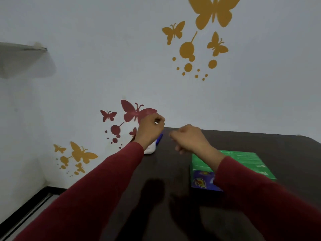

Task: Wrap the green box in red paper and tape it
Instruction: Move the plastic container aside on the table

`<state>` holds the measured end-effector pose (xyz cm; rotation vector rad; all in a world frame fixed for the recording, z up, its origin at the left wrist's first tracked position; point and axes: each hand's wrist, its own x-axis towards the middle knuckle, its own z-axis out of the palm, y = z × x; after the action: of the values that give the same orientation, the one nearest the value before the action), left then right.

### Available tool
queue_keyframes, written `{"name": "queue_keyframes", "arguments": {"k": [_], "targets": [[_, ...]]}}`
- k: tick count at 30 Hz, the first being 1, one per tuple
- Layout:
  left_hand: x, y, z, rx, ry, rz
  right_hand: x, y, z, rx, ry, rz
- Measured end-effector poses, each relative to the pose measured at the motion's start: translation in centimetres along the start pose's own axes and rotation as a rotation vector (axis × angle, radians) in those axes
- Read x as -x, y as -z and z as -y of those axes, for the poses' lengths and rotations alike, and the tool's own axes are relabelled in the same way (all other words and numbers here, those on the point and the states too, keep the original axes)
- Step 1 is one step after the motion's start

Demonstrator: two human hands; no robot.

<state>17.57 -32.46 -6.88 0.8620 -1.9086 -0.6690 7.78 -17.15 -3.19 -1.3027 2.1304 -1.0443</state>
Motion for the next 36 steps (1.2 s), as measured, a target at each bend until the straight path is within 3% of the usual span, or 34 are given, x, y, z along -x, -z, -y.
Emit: {"name": "queue_keyframes", "arguments": {"k": [6,9,13,16,23,30,36], "targets": [[2.1,-6.6,-7.8,-0.358,-0.071,0.647,6.6,6.2,-4.8,0.462,-0.187,0.062],[3.6,-8.1,-10.0,-0.481,0.001,0.791,7.7,7.2,-7.6,0.607,-0.218,-0.023],[6.0,-6.7,-11.2,-0.576,0.055,0.785,8.2,6.8,-9.4,0.548,-0.206,-0.008],[8.3,-4.8,-10.2,-0.564,0.124,0.765,8.4,6.0,-9.9,0.358,-0.136,-0.015],[12.7,4.0,-5.1,-0.484,0.212,0.48,8.7,0.8,-7.4,0.0,-0.053,-0.046],[13.3,12.9,-4.1,-0.558,0.31,0.364,9.3,-5.3,-1.8,-0.107,0.013,0.006],[15.1,15.1,-2.3,-0.663,0.38,0.359,9.9,-8.5,0.2,-0.082,0.024,0.057]]}}
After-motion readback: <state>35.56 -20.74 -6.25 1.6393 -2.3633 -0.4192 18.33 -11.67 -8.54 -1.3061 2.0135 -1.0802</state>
